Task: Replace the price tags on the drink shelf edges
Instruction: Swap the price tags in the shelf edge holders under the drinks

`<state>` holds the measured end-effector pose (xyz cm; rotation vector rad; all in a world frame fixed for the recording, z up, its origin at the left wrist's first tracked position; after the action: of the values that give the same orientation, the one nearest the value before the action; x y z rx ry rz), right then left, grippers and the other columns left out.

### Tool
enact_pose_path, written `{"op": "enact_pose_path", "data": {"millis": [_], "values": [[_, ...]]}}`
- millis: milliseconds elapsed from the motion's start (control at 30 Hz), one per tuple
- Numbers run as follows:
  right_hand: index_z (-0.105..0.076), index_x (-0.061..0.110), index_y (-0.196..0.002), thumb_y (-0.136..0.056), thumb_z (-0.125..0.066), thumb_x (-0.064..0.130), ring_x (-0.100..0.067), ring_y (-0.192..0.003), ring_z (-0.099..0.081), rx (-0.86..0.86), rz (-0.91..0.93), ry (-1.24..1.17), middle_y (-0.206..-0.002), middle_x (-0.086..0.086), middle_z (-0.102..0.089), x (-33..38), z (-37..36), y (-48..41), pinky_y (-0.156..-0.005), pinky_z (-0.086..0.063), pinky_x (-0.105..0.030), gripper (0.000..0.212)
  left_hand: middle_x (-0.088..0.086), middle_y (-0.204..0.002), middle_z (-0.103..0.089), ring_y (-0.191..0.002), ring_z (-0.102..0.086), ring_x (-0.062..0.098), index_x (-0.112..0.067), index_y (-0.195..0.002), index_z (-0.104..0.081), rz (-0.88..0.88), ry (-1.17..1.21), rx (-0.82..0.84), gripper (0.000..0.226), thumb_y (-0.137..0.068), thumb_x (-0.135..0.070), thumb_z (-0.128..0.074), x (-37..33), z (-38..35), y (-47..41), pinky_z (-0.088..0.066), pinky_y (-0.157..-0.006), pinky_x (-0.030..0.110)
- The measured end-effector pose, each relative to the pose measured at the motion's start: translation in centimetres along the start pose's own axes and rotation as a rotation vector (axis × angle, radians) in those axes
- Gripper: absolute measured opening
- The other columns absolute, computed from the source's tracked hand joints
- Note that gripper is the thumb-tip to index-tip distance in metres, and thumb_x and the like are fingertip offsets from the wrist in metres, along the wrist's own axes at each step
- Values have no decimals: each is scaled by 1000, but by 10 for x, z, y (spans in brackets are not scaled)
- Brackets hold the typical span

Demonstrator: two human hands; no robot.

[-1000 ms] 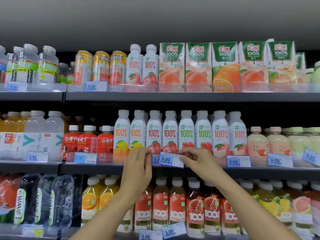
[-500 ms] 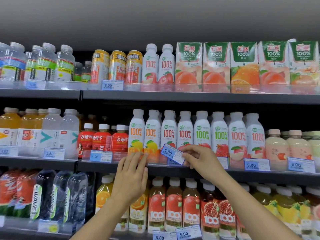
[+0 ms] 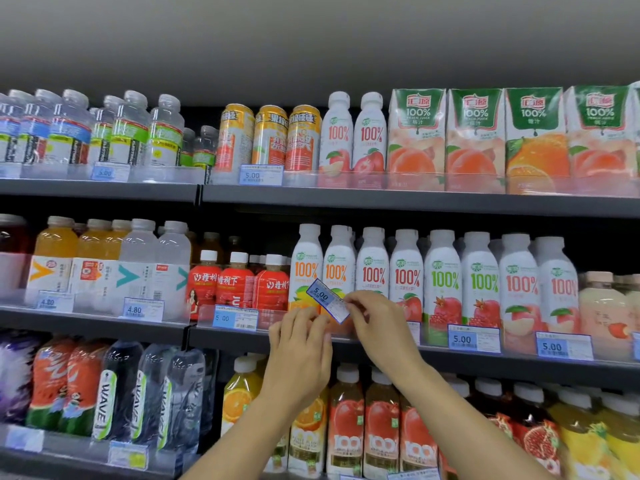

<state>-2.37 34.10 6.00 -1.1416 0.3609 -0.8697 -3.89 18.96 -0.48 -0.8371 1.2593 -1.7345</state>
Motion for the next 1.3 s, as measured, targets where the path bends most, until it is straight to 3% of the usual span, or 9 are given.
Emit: {"op": "enact_pose_path", "data": {"millis": [333,500,633,900,1133,1300], "values": [[-69,19,-108,-96,-59,19,-8,-94,-56,-37,14,55,-100,7,-69,9,1,-4,-80,-44,-21,15,5,-126,-55,-120,-51,26,-16,-121,-59,1,20,-17,29,-97,-27,-48,1,0,5,-39,-91,41],[-72,23,-107,-96,-58,21,-16,-95,-51,108,80,214,-98,8,-69,9,-2,-3,-78,-48,-33,17,6,-125,-55,-119,-51,26,-17,-119,-56,-10,25,-32,27,-97,-28,-46,1,-1,6,-38,-90,42],[-74,22,-105,-91,-63,13,-21,-93,-50,138,154,307,-97,4,-65,10,-8,0,-78,-49,-40,21,7,-125,-55,-120,-51,26,-15,-121,-58,-1,32,-42,29,-98,-28,-44,1,-1,6,-38,-90,42],[-74,24,-109,-89,-59,12,-19,-94,-45,139,134,295,-96,5,-55,13,-9,6,-80,-45,-34,28,6,-128,-54,-121,-48,24,-18,-123,-56,2,14,23,31,-96,-28,-47,4,-1,3,-34,-92,41],[-70,18,-113,-92,-61,16,-19,-96,-52,49,106,319,-99,4,-61,8,-2,12,-84,-48,-35,24,5,-132,-52,-125,-48,24,-18,-127,-57,-13,13,63,34,-96,-29,-47,7,-3,5,-32,-94,41],[-62,20,-88,-92,-52,27,-12,-77,-49,-58,26,303,-81,8,-59,7,26,26,-72,-43,-29,13,6,-132,-52,-126,-47,28,-18,-123,-60,-27,57,33,34,-95,-30,-45,-2,-7,12,-32,-97,46]]}}
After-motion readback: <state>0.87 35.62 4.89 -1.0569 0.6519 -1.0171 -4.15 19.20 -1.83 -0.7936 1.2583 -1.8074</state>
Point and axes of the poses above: each hand's wrist, its own y-axis away from the middle knuckle, its own z-axis out of the back of the hand, x = y × z, the point moved 3 cm from there along -y, towards the middle knuckle
